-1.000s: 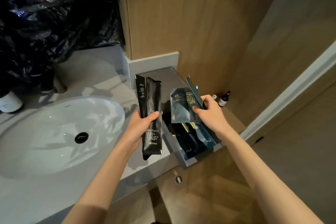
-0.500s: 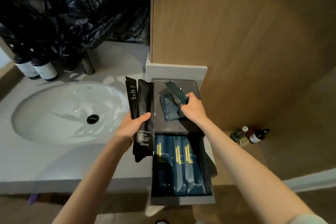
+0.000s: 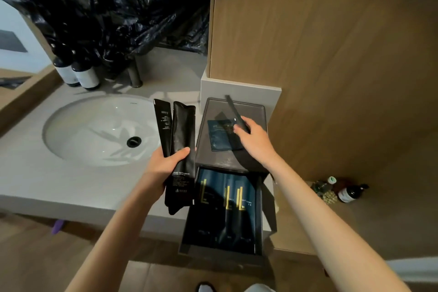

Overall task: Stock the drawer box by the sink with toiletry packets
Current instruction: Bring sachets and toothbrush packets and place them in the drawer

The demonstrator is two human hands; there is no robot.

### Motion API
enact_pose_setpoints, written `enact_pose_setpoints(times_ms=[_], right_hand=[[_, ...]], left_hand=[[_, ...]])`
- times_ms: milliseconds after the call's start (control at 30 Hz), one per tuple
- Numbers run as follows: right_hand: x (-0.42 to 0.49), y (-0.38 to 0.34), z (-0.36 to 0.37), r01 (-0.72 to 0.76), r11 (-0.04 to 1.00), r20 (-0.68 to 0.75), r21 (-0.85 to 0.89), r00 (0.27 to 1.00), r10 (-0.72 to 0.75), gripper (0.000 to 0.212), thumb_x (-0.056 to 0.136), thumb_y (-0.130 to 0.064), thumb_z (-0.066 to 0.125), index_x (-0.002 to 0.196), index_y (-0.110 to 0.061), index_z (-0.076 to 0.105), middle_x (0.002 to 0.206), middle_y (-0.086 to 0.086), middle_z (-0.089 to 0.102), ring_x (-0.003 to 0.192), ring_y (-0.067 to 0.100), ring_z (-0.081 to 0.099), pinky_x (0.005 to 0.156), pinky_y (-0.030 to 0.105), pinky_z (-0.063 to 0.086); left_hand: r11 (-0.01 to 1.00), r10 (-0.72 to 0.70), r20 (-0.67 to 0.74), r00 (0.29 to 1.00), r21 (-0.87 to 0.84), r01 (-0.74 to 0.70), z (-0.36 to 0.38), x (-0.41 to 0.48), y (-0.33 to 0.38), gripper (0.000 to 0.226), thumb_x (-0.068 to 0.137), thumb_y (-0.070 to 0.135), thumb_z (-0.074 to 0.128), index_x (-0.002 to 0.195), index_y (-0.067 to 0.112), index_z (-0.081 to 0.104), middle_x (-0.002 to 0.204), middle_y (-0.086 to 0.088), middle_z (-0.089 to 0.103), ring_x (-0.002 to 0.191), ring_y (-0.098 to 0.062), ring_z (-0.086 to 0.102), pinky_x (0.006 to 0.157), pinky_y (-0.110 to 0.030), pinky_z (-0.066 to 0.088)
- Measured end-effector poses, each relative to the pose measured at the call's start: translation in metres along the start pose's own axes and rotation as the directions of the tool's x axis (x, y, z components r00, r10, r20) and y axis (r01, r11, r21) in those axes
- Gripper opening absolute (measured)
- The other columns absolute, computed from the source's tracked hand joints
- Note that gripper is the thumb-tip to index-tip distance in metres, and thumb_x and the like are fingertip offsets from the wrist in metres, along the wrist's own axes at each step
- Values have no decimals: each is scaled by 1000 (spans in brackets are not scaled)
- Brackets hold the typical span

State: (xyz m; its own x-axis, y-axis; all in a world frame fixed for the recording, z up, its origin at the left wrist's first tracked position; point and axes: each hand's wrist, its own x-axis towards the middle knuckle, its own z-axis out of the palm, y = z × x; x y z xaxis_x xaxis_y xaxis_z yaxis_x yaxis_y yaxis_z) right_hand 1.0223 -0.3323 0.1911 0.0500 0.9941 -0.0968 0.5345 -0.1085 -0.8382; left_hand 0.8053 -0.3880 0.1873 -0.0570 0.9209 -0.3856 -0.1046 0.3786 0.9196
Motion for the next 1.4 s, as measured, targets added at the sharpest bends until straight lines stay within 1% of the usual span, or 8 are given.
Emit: enact_pose_setpoints(times_ms=[233, 533, 667, 833, 1000, 1167, 1300, 1400], right_hand=[[-62, -22, -28, -155, 743, 224, 651, 974, 7, 39, 100, -39, 41, 131, -20, 56, 125, -3, 67, 115, 15, 63, 98, 33, 49], [-95, -40, -10, -42, 936, 99, 350, 995, 8, 37, 100, -44, 41, 131, -33, 57, 124, -22, 63, 119, -2, 55, 107, 32, 41], [-99, -52, 2, -35, 949, 132, 314, 991, -7, 31, 99, -46, 40, 123, -41, 60, 126, -19, 61, 116, 1, 56, 98, 25, 44], [-96, -68, 22, -91, 914, 125, 395, 991, 45, 16, 99, -46, 41, 112, -40, 47, 99, -27, 55, 96, -2, 54, 88, 23, 41], [-91, -74, 35, -158, 877, 154, 453, 983, 98, 56, 97, -57, 31, 146, -28, 33, 121, -20, 43, 119, 7, 41, 112, 34, 29], [-91, -69, 27, -28, 908, -28, 418, 999, 43, 58, 96, -40, 51, 147, -28, 25, 136, -11, 50, 104, -4, 55, 85, 21, 46], [-87, -58, 9, 236, 955, -360, -180, 887, -288, 82, 87, -38, 66, 151, -28, 16, 157, -2, 20, 139, 17, 20, 107, 26, 20], [-78, -65, -4, 374, 649, -193, -663, 752, -630, 51, 87, -35, 65, 135, -24, 50, 150, 1, 36, 133, 27, 28, 109, 34, 23]], left_hand=[[989, -18, 88, 996, -143, 31, -1, -28, 0, 30, 86, 11, 64, 116, 8, 61, 102, -11, 71, 81, -21, 70, 64, -30, 56], [949, -51, 465, 884, -252, 187, -22, -51, -10, 44, 87, 24, 53, 126, 2, 57, 126, -15, 63, 115, -24, 62, 82, -30, 57], [971, -36, 468, 883, -191, 141, -22, -56, -17, 51, 83, 28, 65, 129, 8, 56, 128, -13, 62, 118, -30, 59, 101, -48, 46], [989, -18, 428, 903, -125, 79, -19, -67, -13, 45, 83, 32, 61, 125, 16, 58, 113, -4, 71, 104, -19, 68, 93, -34, 53], [994, -1, 389, 921, -104, 45, -24, -67, -14, 33, 87, 29, 60, 120, 22, 59, 111, 3, 72, 104, -14, 67, 91, -30, 52], [989, 108, 303, 947, 62, -132, -37, -58, -8, 23, 82, 33, 66, 104, 35, 60, 105, 8, 72, 101, -10, 67, 92, -30, 50], [920, 166, 272, 948, 303, -248, -52, -44, 2, 8, 88, 31, 63, 93, 36, 59, 101, 8, 68, 96, -8, 65, 90, -25, 50], [806, 220, 291, 931, 484, -342, -60, -35, 7, 9, 90, 28, 61, 94, 22, 66, 92, 2, 70, 81, -3, 62, 70, -8, 47]])
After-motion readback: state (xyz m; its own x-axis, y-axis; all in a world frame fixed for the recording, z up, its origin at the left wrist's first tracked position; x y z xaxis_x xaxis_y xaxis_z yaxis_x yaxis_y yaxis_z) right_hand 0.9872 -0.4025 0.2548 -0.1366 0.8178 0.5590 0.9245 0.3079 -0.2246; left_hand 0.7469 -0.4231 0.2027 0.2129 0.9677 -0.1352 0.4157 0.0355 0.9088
